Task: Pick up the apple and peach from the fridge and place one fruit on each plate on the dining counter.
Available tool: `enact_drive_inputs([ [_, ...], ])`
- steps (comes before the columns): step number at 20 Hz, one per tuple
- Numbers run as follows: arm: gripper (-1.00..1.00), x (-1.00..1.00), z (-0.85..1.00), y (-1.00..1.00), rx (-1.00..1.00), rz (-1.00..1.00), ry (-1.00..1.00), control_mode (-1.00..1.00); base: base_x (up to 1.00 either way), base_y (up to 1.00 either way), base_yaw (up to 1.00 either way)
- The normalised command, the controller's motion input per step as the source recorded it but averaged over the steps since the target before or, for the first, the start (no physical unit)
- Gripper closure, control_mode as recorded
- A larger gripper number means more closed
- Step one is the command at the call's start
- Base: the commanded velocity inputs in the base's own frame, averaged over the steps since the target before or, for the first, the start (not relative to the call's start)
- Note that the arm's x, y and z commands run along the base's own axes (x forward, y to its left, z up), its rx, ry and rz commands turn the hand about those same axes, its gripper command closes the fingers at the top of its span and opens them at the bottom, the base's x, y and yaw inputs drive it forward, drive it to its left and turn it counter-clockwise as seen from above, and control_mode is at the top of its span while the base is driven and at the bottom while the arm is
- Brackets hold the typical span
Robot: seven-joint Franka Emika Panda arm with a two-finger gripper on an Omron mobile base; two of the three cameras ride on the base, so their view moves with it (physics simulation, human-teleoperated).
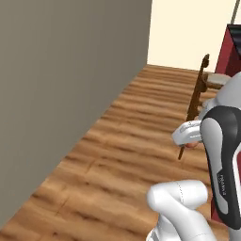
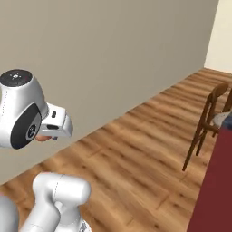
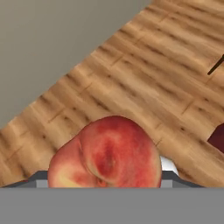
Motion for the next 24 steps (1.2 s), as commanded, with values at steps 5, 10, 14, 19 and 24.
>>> enact_drive_inputs([
  [5,1.0,0.0,0.0,0.0,0.0,0.0,0.0,1.0,1.0,0.73,-0.51],
  [10,1.0,0.0,0.0,0.0,0.0,0.0,0.0,1.0,1.0,0.66,-0.54],
  [14,1.0,0.0,0.0,0.0,0.0,0.0,0.0,1.0,1.0,0.64,-0.55],
  [19,1.0,0.0,0.0,0.0,0.0,0.0,0.0,1.0,1.0,0.63,-0.54],
  [24,1.0,0.0,0.0,0.0,0.0,0.0,0.0,1.0,1.0,0.75,-0.48],
])
